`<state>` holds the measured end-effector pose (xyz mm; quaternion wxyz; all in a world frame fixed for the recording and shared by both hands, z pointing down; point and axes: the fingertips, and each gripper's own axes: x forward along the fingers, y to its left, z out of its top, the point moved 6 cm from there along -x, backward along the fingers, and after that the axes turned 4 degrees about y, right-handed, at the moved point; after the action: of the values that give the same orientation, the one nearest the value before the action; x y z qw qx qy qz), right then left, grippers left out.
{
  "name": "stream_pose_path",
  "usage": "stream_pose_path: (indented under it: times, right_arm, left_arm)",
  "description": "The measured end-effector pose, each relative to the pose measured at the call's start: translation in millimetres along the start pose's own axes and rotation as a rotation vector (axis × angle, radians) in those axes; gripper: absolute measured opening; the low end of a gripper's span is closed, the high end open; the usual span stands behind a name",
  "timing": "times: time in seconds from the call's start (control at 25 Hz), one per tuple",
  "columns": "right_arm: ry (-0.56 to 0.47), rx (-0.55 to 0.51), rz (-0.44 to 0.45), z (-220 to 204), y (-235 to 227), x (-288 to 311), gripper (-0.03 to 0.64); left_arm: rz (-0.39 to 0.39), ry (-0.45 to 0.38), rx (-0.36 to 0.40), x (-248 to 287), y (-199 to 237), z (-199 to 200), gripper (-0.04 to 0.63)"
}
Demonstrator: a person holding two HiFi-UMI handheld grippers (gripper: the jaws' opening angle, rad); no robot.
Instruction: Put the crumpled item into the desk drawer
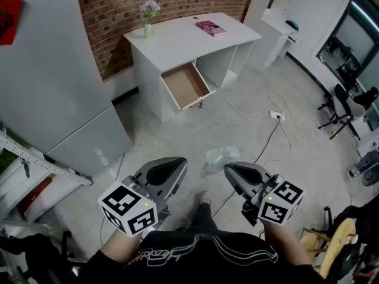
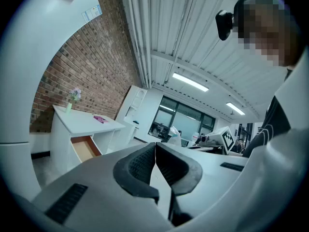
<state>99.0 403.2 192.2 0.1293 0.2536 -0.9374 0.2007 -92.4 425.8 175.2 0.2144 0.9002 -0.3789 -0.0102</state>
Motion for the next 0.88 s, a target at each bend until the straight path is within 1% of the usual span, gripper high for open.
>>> stream_pose_path:
  times: [0.24, 0.44, 0.68, 0.88]
  right_arm:
    - [-0.017, -0.002, -0.012, 5, 0, -2, 0.044]
    - [-0.034, -0.007, -0.014, 10, -12, -1, 0.044]
    - [-0.103, 0.015, -0.022, 20, -43, 3, 0.044]
    - [-0.119, 0.031, -0.024, 32, -89, 27, 0.044]
  left_arm:
    - [-0.005, 0.008, 0.004, 0, 1, 2, 0.023]
    - [-0.006, 0.009, 0.017, 10, 3, 7, 0.023]
    - [0.001, 0.012, 0.047, 31, 11, 15, 0.023]
    - [0.001, 0.026, 0.037, 67, 44, 23, 0.023]
